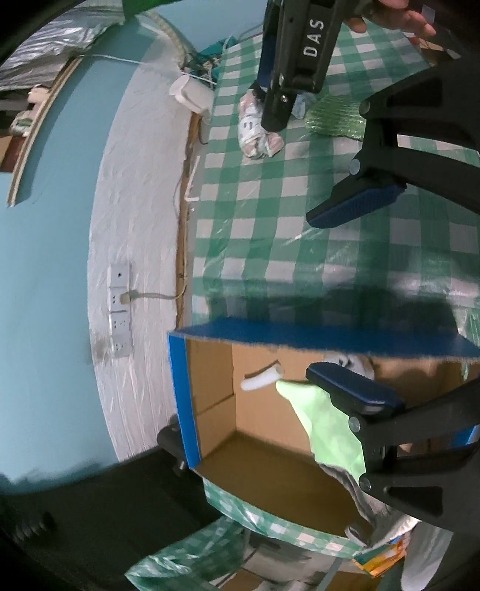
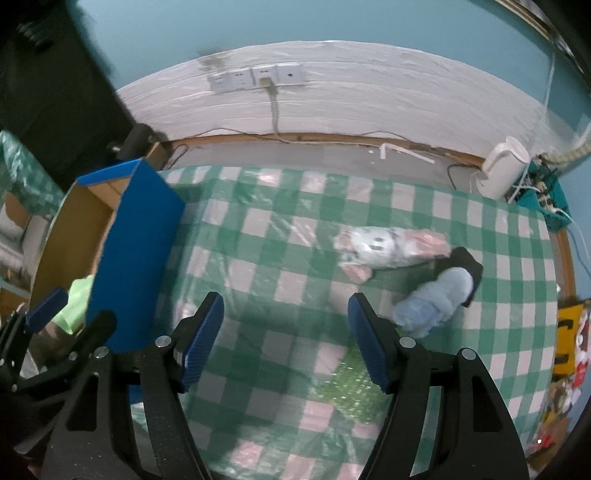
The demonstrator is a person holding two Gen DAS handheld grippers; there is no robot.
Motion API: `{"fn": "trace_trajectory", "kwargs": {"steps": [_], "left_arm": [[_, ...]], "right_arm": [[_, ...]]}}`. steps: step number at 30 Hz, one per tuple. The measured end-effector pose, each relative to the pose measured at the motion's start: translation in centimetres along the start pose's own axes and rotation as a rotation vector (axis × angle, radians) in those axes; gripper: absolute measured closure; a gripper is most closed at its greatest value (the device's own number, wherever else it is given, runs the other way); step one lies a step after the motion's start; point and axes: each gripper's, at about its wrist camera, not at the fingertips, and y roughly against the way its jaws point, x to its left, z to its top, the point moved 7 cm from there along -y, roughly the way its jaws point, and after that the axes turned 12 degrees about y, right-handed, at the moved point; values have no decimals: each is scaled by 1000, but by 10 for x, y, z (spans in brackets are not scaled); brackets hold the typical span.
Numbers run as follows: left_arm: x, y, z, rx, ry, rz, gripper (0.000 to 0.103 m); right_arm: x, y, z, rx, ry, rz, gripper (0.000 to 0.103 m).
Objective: Organize soft objects
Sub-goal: 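Move the right gripper to the white plastic-wrapped bundle and close on it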
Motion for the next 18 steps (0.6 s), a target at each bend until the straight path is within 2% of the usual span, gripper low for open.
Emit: {"fn": "trace_trajectory", "kwargs": {"steps": [10, 18], "left_arm": [[-45, -31, -11, 92, -81, -2, 23], [-76, -55, -19, 183, -118, -33, 22]], "right_arm": [[-54, -10, -22, 30, -98, -53, 33], [-101, -28, -41, 64, -174, -113, 33]]}}
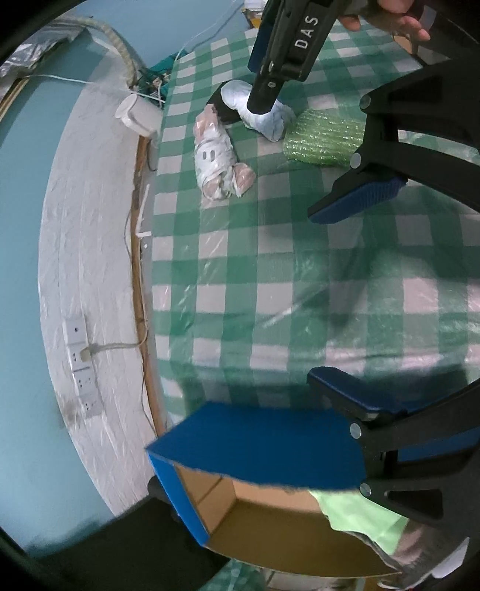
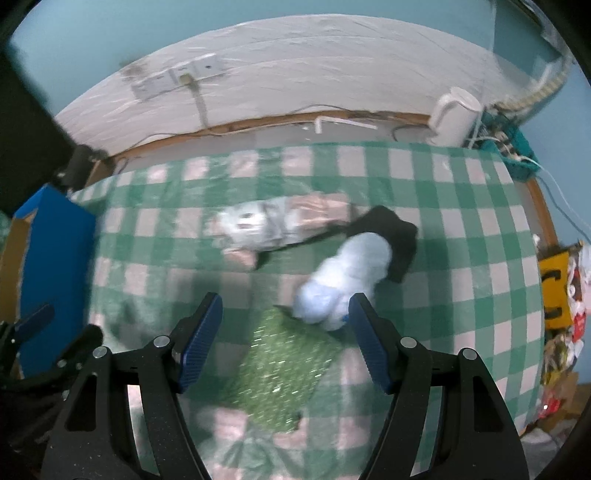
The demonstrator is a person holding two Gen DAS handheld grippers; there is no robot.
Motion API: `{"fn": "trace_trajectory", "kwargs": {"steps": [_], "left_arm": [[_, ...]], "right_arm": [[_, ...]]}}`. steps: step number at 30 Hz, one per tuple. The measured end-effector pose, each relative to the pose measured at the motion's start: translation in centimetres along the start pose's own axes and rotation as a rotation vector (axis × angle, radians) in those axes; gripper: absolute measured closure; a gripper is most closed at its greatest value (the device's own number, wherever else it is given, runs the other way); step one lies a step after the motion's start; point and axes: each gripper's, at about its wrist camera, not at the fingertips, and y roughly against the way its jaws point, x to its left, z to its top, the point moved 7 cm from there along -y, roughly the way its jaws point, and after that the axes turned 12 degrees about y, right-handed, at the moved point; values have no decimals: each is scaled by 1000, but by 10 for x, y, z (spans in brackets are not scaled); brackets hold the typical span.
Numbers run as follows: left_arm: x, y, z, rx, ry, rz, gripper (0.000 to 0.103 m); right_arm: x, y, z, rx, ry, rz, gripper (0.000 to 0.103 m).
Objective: Organize soft objects
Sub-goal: 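Move the right gripper to the white plastic-wrapped bundle and close on it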
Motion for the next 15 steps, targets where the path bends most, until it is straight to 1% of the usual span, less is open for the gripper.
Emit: {"fn": "trace_trajectory", "kwargs": {"steps": [4, 8, 12, 15], "left_arm": [[-13, -13, 2, 16, -17, 6, 22], [-25, -28, 1, 48, -24, 3, 22], [-35, -42, -2, 81, -38, 7, 22], [-40, -47, -3, 91, -50, 11, 22]], "right_arm": [[-17, -14, -2, 6, -33, -10, 33], [-30, -30, -3, 10, -71, -5, 33], [-33, -44, -5, 21, -76, -8, 33], [-32, -53, -5, 28, -75, -3, 33]]}}
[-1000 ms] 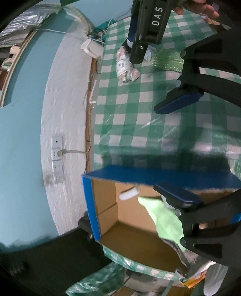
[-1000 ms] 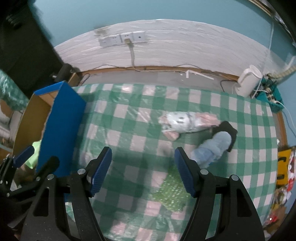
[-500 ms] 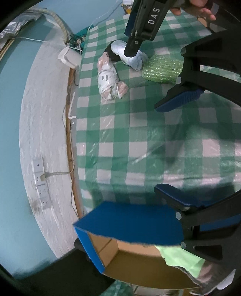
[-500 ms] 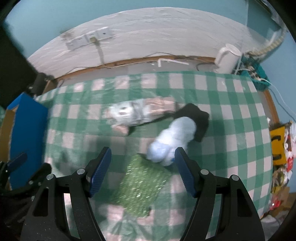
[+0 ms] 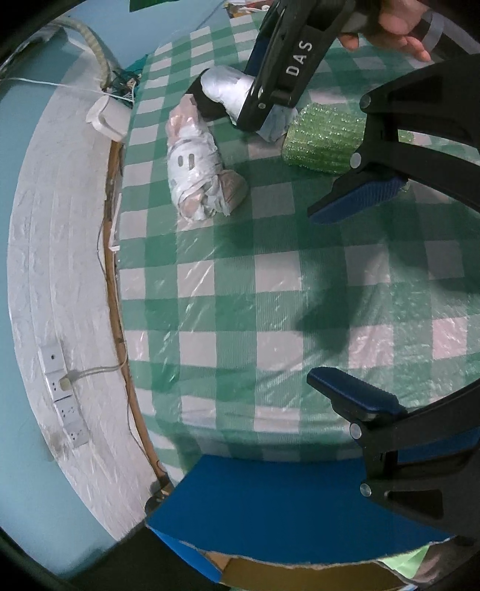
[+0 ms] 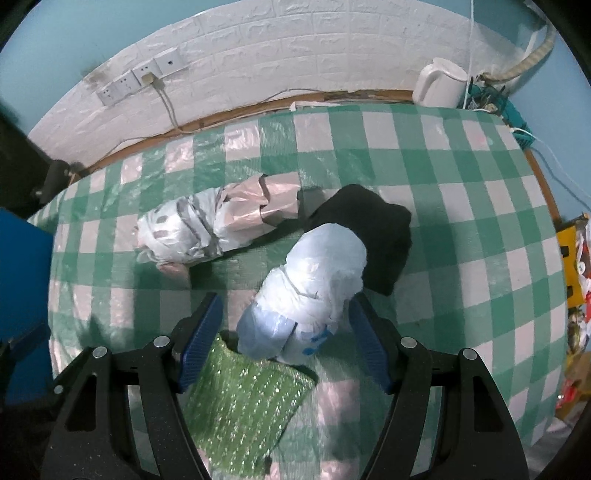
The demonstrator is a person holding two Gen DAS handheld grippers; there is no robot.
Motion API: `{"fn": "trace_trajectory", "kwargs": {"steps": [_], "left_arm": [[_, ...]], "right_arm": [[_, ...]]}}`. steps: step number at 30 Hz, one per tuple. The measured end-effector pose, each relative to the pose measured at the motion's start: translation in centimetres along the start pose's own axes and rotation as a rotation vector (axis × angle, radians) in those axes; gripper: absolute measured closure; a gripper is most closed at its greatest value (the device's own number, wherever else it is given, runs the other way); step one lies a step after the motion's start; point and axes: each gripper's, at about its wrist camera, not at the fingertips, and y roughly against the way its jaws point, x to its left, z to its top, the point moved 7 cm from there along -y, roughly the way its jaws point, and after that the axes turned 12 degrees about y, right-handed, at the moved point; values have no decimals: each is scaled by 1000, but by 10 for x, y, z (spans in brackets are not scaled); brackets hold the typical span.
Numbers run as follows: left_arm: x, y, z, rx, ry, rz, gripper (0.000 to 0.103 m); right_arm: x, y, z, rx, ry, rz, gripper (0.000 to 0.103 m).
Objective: Organize soft objects
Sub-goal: 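Move the right gripper to the white plastic-wrapped bundle and close on it, then grasp the green mesh sleeve with the left gripper while the right holds the white bundle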
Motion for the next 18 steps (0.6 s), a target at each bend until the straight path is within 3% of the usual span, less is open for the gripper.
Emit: {"fn": "trace_trajectory", "kwargs": {"steps": [4, 6, 18], "left_arm": [[-5, -6, -1, 20, -1, -1, 22], [-7, -8, -1, 26, 0, -2, 22], [-39, -7, -11, 71, -34, -58, 21]], "right_arm": [[-1, -10, -2, 13, 9, 8, 33], [-2, -12, -3, 17, 17, 7, 51], [-25, 10, -19, 2, 52, -15, 58]]}}
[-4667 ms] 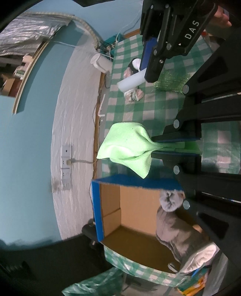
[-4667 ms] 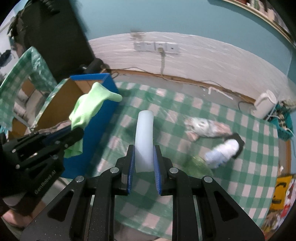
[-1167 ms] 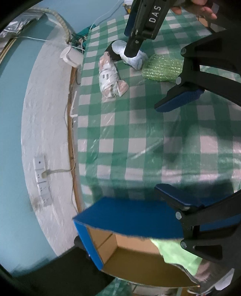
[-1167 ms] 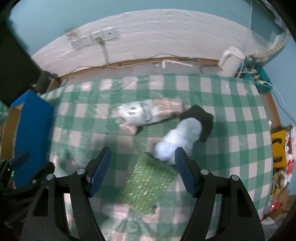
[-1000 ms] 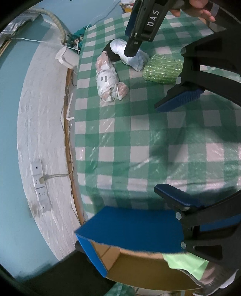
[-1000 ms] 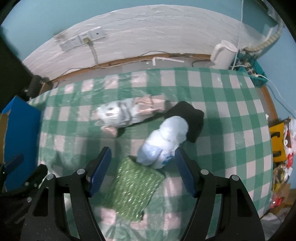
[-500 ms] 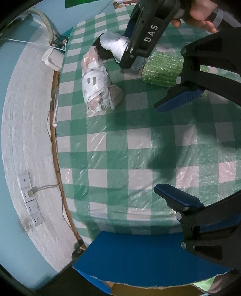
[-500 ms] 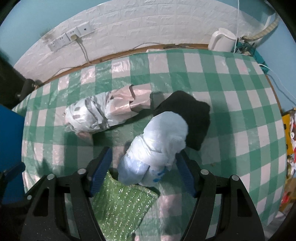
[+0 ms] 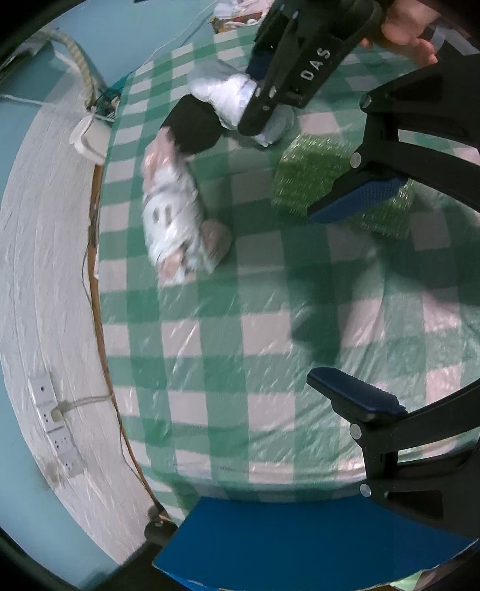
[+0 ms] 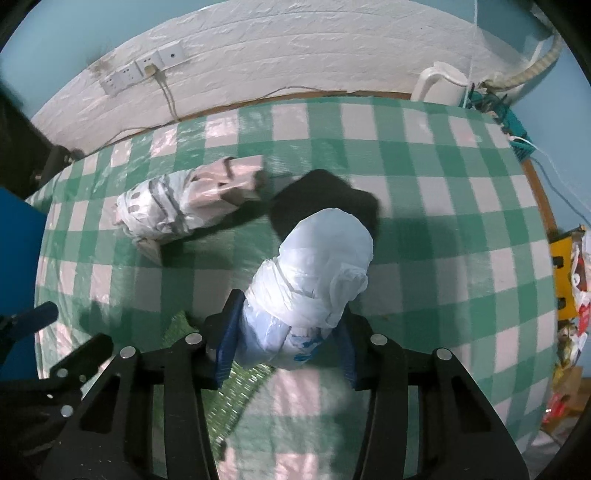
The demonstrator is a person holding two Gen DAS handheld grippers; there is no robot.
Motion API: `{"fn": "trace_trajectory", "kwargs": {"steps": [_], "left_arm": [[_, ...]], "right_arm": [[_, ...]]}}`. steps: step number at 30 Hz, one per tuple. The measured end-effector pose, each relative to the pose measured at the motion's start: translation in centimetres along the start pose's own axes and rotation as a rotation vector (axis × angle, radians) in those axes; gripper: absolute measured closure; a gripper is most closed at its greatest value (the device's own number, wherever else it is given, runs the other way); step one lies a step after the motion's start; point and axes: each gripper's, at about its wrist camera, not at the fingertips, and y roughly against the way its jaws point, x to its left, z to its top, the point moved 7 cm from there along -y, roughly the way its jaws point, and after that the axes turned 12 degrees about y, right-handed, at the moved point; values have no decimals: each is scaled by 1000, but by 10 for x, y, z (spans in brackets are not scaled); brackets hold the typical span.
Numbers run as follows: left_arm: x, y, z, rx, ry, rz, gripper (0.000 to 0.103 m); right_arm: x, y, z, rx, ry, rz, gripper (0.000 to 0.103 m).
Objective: Organize soft objects
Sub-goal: 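Grasp the green mesh sleeve with the left gripper while the right holds the white bundle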
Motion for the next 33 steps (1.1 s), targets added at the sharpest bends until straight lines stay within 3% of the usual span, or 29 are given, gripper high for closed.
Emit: {"fn": "trace_trajectory", "kwargs": {"steps": [4, 14, 24, 26, 29, 32, 33], "left_arm": [[-18, 0, -12, 16, -41, -11, 15], [-64, 0, -41, 34, -153, -23, 15], [-72, -27, -60, 112, -157, -12, 18], [-70, -32, -61, 119, -145, -20, 24], [-72, -28, -61, 75, -177, -16, 42], [-78, -23, -67, 62, -189, -24, 72], [-79, -22, -64, 60, -187, -26, 74]], "right_arm": [[-13, 9, -12, 5, -14, -11, 58], [-34, 31, -44, 9, -48, -5, 58], [-37, 38, -54, 0, -59, 16, 57], [-35, 37, -54, 3, -51, 20, 57], [-27, 36, -54, 5, -34, 29, 57], [-21, 35, -53, 5, -17, 32, 57], [-20, 35, -52, 6, -10, 33, 57]]}}
